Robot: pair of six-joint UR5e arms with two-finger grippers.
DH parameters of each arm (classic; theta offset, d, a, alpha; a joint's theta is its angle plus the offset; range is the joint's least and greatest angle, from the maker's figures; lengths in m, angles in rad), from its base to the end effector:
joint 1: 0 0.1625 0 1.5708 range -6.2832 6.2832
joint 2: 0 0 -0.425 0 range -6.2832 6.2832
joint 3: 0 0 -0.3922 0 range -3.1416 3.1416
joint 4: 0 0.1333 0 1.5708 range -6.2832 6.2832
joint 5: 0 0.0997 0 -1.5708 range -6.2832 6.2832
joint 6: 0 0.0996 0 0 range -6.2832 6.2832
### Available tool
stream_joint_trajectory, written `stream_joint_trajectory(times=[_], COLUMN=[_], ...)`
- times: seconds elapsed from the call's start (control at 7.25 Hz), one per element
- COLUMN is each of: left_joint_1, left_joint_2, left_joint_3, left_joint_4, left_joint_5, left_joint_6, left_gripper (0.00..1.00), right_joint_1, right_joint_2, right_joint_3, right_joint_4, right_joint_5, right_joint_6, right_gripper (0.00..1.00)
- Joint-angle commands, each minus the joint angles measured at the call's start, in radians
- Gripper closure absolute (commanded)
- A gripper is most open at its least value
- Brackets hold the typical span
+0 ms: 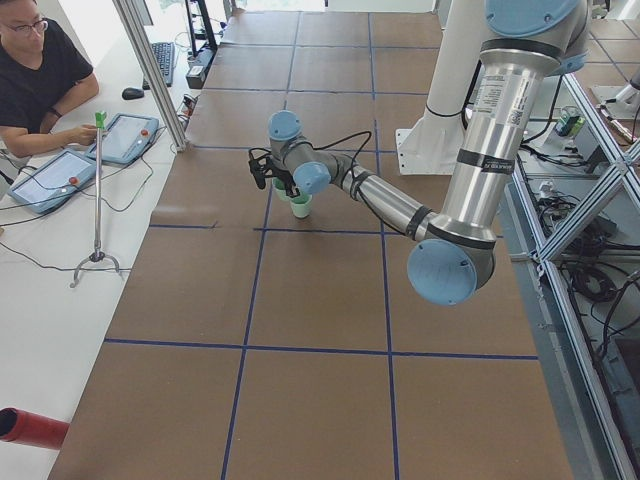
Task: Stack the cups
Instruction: 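Lift the grasped cup with the left gripper and carry it over the other cup, then lower the held cup into the other pale green cup with the left gripper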
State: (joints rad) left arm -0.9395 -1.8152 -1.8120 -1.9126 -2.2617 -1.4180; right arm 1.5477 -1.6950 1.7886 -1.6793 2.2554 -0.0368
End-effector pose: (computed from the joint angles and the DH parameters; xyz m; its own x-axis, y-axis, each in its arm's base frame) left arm 0.2822 -0.5043 0.3704 0.4473 -0.4131 -0.7932 0.2804 0.9070 -0.3142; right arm 0.0602 -0.4379 0.6262 0.7733 -0.0452 0.6324 0.0516 0.9986 0.0084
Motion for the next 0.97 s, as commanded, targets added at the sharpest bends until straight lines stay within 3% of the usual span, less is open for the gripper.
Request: stream_joint_trajectory(times=[0.0, 0.83], left_joint_1=[0.015, 0.07], left_joint_2=[-0.006, 0.001], left_joint_3=[-0.013, -0.093], left_joint_4=[0.027, 0.138], left_joint_5=[0.013, 0.082], left_joint_6=[-0.012, -0.016], left_gripper=[1.0, 1.0], right_joint_1=[0.0, 0.0], right_joint_2=[0.0, 0.0], right_joint_3=[0.0, 0.0], right_joint_4=[0.0, 0.0], right_joint_5=[0.001, 0.0], right_joint_6=[0.0, 0.0], right_gripper=[0.0, 0.0])
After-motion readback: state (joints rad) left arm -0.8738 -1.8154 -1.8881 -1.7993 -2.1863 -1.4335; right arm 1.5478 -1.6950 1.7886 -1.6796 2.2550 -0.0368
